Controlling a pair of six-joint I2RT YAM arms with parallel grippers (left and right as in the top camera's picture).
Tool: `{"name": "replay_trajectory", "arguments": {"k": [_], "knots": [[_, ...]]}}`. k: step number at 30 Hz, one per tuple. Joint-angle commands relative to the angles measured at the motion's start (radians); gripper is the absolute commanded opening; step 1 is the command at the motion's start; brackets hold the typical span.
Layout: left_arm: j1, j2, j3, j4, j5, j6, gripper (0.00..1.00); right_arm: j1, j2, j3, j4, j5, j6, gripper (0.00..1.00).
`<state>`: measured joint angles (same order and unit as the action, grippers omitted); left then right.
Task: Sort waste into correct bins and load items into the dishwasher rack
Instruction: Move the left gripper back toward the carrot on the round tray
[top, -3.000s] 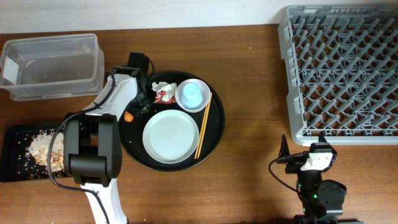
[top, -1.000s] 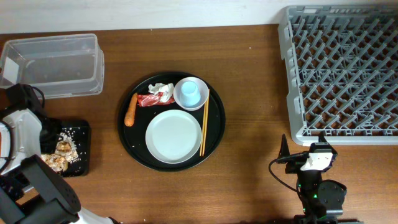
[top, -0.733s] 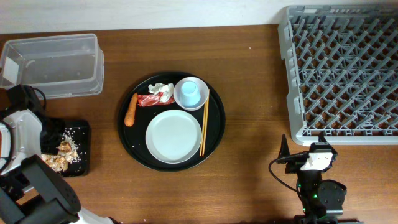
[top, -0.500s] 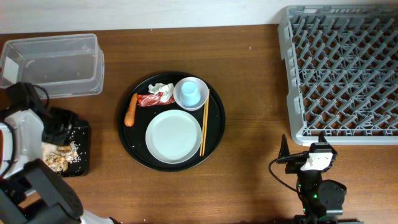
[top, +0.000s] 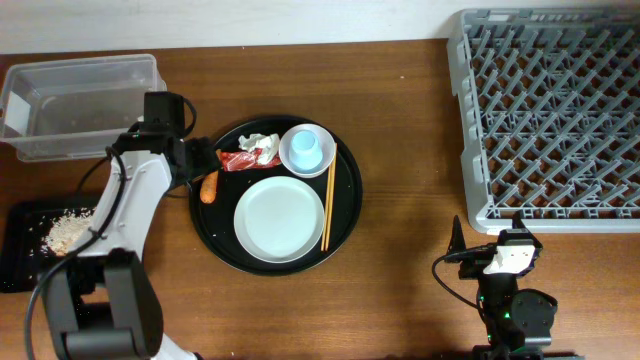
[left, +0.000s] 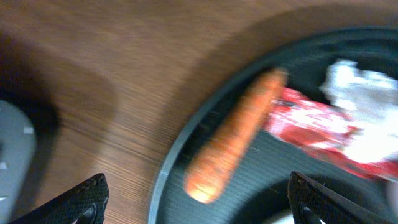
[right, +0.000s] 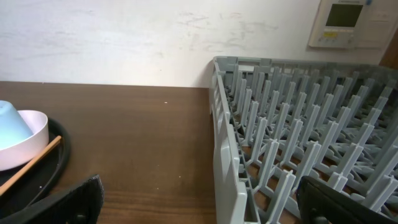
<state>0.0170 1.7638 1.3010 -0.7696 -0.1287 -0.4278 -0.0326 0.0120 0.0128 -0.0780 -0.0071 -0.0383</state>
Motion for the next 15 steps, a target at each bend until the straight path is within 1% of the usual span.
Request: {"name": "replay_trajectory", "arguments": {"k": [1,2,4,6,8,12,15], "knots": [[0.005,0.033,-0.005,-0.002,-0.105,0.040,0.91,0.006,-0.009,-0.007,-0.004,0.008,-0.006,0.98],[0.005,0.040,-0.005,0.017,-0.045,0.125,0.89,0.006,-0.009,-0.007,-0.004,0.008,-0.006,0.98],[0.005,0.051,-0.005,0.045,0.098,0.286,0.89,0.006,-0.009,-0.007,-0.004,0.008,-0.006,0.98],[0.005,0.066,-0.005,0.059,0.206,0.386,0.89,0.006,-0.009,-0.007,-0.004,0.008,-0.006,0.98],[0.004,0.079,-0.005,0.062,0.239,0.399,0.89,0.006,-0.009,-0.007,-0.003,0.008,-0.006,0.98],[0.005,0.105,-0.005,0.063,0.238,0.409,0.90,0.006,-0.009,-0.007,-0.004,0.008,-0.006,0.98],[0.004,0.137,-0.005,0.066,0.243,0.441,0.90,0.006,-0.009,-0.007,-0.004,0.008,-0.006,0.98]]}}
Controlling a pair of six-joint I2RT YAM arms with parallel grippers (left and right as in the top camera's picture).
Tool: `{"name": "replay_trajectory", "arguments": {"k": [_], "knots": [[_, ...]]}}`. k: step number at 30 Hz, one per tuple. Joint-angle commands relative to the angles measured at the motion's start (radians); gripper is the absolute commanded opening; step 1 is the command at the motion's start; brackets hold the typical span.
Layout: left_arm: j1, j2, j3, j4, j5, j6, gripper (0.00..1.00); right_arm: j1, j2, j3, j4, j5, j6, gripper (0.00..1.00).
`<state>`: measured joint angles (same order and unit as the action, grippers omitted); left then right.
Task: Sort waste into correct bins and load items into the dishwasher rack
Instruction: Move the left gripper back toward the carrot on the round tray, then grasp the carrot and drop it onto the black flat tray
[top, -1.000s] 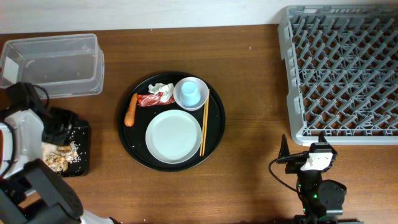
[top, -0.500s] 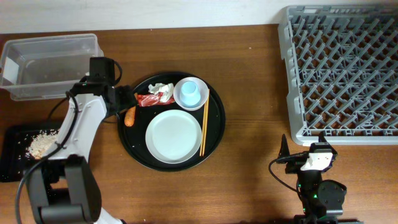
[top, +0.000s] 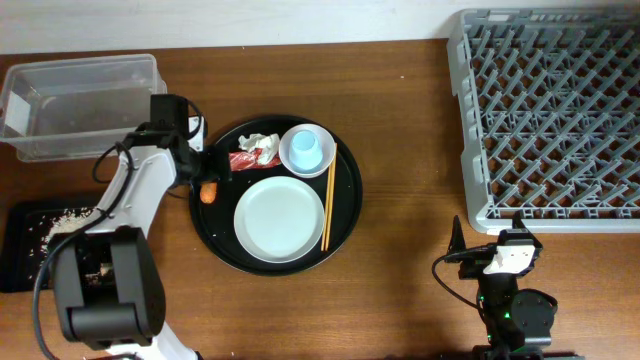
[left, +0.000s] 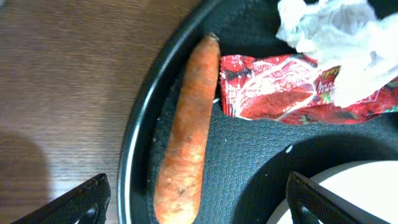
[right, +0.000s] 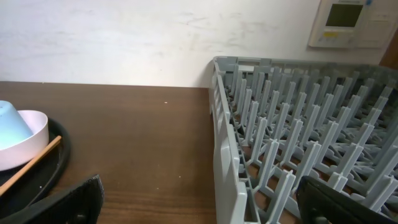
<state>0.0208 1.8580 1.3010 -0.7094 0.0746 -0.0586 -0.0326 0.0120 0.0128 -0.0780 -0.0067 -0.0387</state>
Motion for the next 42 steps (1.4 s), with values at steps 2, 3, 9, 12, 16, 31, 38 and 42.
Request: {"name": "replay_trajectory", "arguments": {"k": [2,3,9,12,16,31,38,42], "knots": [[-0.007,0.063,-0.005,0.006,0.073,0.118,0.89,0.006,-0.009,-0.007,-0.003,0.008,-0.006,0.98],[-0.012,0.072,-0.005,0.006,0.072,0.121,0.89,0.006,-0.009,-0.007,-0.003,0.008,-0.006,0.98],[-0.021,0.117,-0.005,0.018,0.049,0.121,0.75,0.006,-0.009,-0.007,-0.004,0.008,-0.006,0.98],[-0.021,0.149,-0.005,0.021,0.045,0.121,0.72,0.006,-0.009,-0.007,-0.003,0.008,-0.006,0.98],[-0.021,0.156,-0.005,0.032,0.014,0.119,0.68,0.006,-0.009,-0.007,-0.004,0.008,-0.006,0.98],[-0.021,0.029,0.014,0.030,0.008,0.050,0.25,0.006,-0.009,-0.007,-0.004,0.008,-0.006,0.98],[-0.004,-0.161,0.014,-0.027,0.006,-0.029,0.23,0.006,-0.009,-0.007,-0.004,0.008,-0.006,0.98],[0.068,-0.245,0.014,-0.029,-0.027,-0.154,0.22,0.006,-0.009,-0.007,-0.004,0.008,-0.006,0.98]]}}
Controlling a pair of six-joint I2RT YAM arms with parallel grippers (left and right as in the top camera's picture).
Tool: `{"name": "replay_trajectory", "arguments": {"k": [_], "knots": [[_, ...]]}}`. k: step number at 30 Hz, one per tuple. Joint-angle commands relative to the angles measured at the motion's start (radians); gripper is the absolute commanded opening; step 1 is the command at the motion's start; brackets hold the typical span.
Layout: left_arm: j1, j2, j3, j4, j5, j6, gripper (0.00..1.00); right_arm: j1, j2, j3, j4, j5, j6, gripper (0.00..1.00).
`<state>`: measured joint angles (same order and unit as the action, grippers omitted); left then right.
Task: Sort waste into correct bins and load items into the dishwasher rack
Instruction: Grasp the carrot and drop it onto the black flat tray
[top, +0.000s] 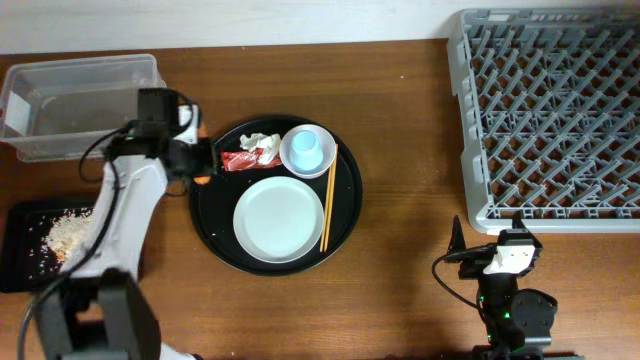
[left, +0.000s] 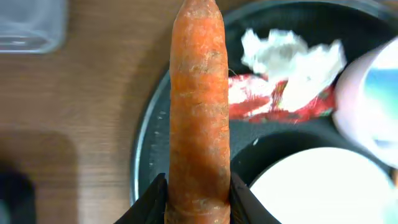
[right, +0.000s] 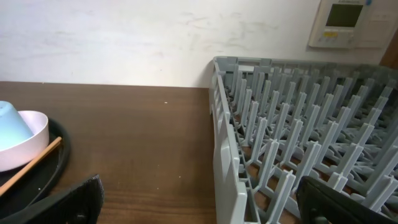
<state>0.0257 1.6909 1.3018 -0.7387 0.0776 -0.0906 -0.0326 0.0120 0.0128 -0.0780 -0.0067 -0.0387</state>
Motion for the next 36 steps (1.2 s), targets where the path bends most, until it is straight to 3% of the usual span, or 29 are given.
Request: {"name": "replay_trajectory", "arguments": {"k": [1,7,8,12,18,24,26,30,33,36], "knots": [[0.104,-0.099,0.013,-0.003,-0.050,-0.161,0.22,0.006,-0.009,-0.007,-0.004,0.008,-0.006,0.98],[0.348,-0.112,0.011,-0.033,-0.085,-0.333,0.23,0.006,-0.009,-0.007,-0.004,0.008,-0.006,0.98],[0.437,-0.099,0.011,-0.043,-0.084,-0.408,0.23,0.006,-0.008,-0.007,-0.004,0.008,-0.006,0.98],[0.571,-0.063,0.009,-0.069,-0.082,-0.470,0.23,0.006,-0.009,-0.007,-0.004,0.008,-0.006,0.98],[0.683,0.072,0.008,-0.071,-0.084,-0.496,0.24,0.006,-0.009,-0.007,-0.004,0.008,-0.006,0.98],[0.744,0.156,0.008,-0.068,0.043,-0.555,0.24,0.006,-0.009,-0.007,-0.004,0.008,-0.006,0.98],[0.757,0.154,0.008,-0.045,0.039,-0.553,0.32,0.006,-0.009,-0.007,-0.004,0.008,-0.006,0.98],[0.767,0.155,0.008,-0.039,0.039,-0.554,0.35,0.006,-0.009,-0.007,-0.004,0.008,-0.006,0.98],[0.767,0.155,0.008,-0.031,0.039,-0.554,0.79,0.006,-0.009,-0.007,-0.004,0.008,-0.006,0.98],[0.767,0.155,0.008,-0.033,0.048,-0.553,0.81,0.006,-0.009,-0.007,-0.004,0.008,-0.006,0.98]]}}
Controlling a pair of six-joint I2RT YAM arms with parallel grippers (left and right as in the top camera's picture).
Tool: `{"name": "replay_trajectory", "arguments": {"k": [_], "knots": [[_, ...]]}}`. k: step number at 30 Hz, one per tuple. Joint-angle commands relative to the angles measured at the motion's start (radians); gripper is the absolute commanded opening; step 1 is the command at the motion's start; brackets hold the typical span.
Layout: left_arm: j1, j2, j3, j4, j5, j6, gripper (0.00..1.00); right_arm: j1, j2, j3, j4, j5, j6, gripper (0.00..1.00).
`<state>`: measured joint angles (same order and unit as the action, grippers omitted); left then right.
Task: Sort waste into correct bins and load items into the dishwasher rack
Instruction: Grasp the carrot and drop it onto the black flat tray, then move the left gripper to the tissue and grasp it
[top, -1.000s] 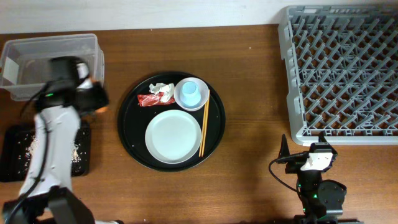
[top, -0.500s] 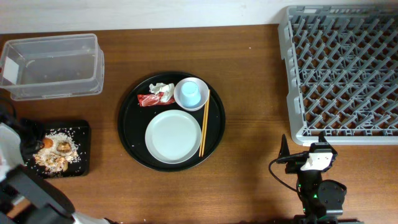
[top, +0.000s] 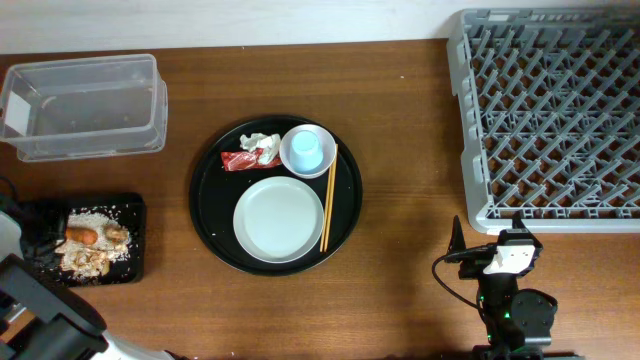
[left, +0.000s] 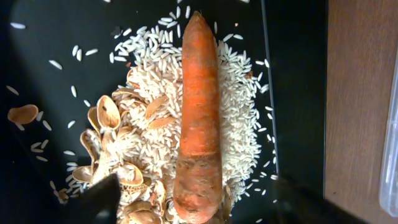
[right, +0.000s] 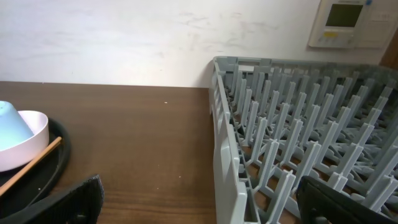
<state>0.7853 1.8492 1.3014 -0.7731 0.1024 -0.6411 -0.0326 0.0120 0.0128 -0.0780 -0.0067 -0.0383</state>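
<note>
An orange carrot (left: 199, 118) lies on a heap of rice and nut shells in the black waste bin (top: 130, 262) at the table's left edge; the overhead view shows the carrot (top: 80, 236) there too. My left gripper (left: 198, 202) hovers over its thick end, open, with the fingers well apart on either side. On the round black tray (top: 212, 245) sit a white plate (top: 278, 220), a bowl holding a blue cup (top: 306, 150), chopsticks (top: 328, 196), a red wrapper (top: 237, 161) and crumpled tissue (top: 260, 144). My right gripper (right: 205, 202) is open and holds nothing, near the table's front.
A clear plastic bin (top: 85, 106) stands at the back left, behind the black bin. The grey dishwasher rack (top: 548, 115) fills the right side; its near wall (right: 225, 155) rises just ahead of the right gripper.
The left gripper held the carrot above the round tray's left rim; now it is open over the black bin, and the carrot lies on the rice there. The right arm has not moved.
The left gripper was open over the carrot lying at the round tray's left edge, then closer above it. Then it was shut on the carrot, lifted off the tray. Now the carrot rests in the black bin, released. The right arm stayed still throughout.
</note>
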Motion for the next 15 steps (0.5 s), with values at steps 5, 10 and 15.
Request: {"name": "replay_trajectory", "arguments": {"k": [5,10,15], "knots": [[0.007,-0.005,0.009,0.003,0.282,0.027,0.81,0.006,-0.009,-0.007,-0.004,0.008,-0.006,0.98],[0.002,-0.044,0.009,0.010,0.542,0.123,0.81,0.006,-0.009,-0.007,-0.004,0.008,-0.007,0.98],[-0.039,-0.166,0.009,-0.015,0.661,0.240,0.83,0.006,-0.009,-0.007,-0.004,0.008,-0.006,0.98]]}}
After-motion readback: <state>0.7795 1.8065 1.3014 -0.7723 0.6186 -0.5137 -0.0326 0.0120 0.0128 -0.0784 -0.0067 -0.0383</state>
